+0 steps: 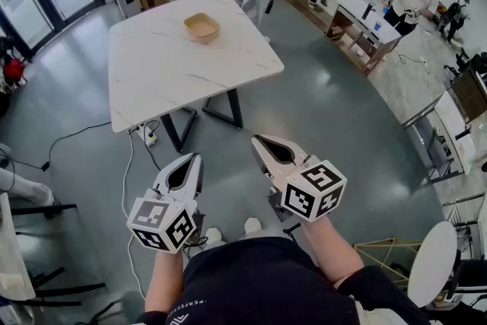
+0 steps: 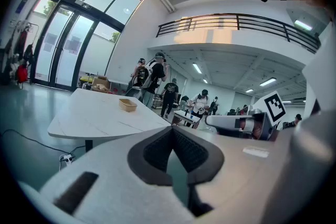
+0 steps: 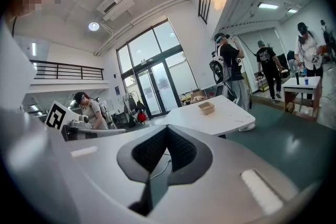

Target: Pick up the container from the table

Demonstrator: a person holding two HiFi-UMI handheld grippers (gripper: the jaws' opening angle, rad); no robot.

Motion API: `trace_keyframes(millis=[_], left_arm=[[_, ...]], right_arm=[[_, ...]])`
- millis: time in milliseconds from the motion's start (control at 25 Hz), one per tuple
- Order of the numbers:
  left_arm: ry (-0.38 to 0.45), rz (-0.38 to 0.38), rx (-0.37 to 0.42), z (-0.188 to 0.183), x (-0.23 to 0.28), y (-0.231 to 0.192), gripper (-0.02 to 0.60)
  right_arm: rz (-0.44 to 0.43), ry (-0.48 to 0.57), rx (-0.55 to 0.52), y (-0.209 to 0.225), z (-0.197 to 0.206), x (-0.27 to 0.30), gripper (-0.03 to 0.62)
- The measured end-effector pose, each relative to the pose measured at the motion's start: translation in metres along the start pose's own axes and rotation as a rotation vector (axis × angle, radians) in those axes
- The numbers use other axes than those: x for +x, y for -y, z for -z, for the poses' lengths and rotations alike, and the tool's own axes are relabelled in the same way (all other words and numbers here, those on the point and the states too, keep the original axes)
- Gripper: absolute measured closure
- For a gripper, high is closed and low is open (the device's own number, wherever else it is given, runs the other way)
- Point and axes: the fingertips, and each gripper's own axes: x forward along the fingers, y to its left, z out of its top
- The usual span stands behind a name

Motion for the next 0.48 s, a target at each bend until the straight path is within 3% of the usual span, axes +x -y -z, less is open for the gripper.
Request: trace_keyframes(millis=[480], left_arm=[[-0.018, -0.017, 0.004, 0.010, 0.042, 0.019, 0.588]], right_arm=[[0.005, -0.018, 0.066, 0.056, 0.003, -0.011, 0.595]])
